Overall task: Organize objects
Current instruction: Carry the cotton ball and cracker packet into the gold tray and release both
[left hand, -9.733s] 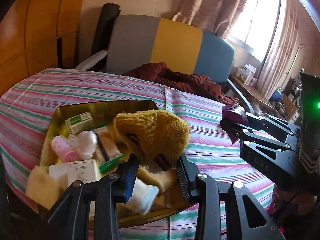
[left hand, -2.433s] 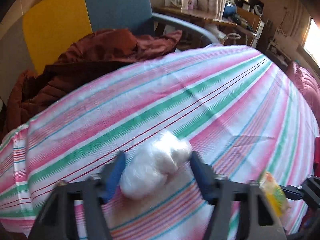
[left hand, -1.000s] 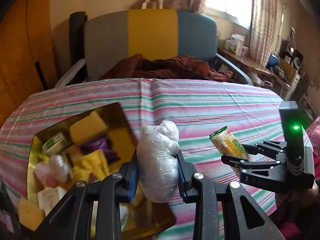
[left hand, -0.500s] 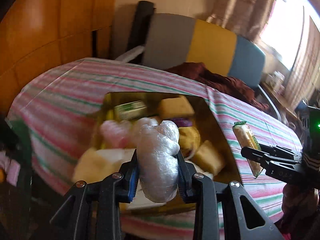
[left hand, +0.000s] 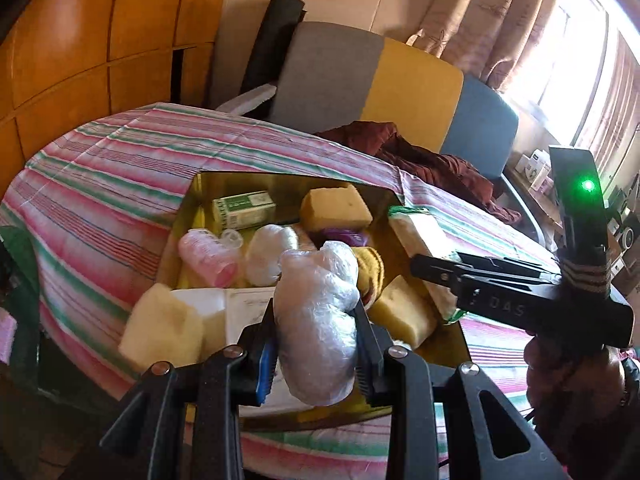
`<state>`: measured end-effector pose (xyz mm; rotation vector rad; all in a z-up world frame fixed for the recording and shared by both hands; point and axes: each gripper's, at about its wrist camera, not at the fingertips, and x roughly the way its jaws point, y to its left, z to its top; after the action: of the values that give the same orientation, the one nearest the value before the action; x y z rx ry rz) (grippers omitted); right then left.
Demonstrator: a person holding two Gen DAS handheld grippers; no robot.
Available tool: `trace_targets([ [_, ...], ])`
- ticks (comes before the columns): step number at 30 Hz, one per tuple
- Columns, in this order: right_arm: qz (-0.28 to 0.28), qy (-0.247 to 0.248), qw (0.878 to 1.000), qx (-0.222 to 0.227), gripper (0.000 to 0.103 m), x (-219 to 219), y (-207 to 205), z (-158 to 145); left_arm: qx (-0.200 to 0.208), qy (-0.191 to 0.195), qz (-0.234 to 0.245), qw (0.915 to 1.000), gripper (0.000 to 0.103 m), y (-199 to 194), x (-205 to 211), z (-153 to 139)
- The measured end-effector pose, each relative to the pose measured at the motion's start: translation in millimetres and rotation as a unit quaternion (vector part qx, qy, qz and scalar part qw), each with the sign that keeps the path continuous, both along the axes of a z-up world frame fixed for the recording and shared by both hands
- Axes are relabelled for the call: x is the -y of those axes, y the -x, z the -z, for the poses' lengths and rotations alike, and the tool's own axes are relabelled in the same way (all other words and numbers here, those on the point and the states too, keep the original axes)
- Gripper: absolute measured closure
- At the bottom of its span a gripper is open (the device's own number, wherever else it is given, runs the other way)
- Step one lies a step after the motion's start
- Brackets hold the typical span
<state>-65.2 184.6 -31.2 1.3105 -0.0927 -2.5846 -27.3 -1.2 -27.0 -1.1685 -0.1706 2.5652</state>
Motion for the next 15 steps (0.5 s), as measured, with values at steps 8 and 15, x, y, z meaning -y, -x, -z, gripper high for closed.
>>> trace_targets([
  [8,0.0,-0.008,1.0,0.002,0.055,2.8,13.5,2.8,0.006,0.011,-0.003,0.9999,0.071,12.7,-12.9,5.9],
  [15,0.0,-0.012,1.0,-0.001,0.055,3.1,23.8,3.8,0.001,0.027,-0.005,0.9996,0.071,17.9,-21.3,6.8],
])
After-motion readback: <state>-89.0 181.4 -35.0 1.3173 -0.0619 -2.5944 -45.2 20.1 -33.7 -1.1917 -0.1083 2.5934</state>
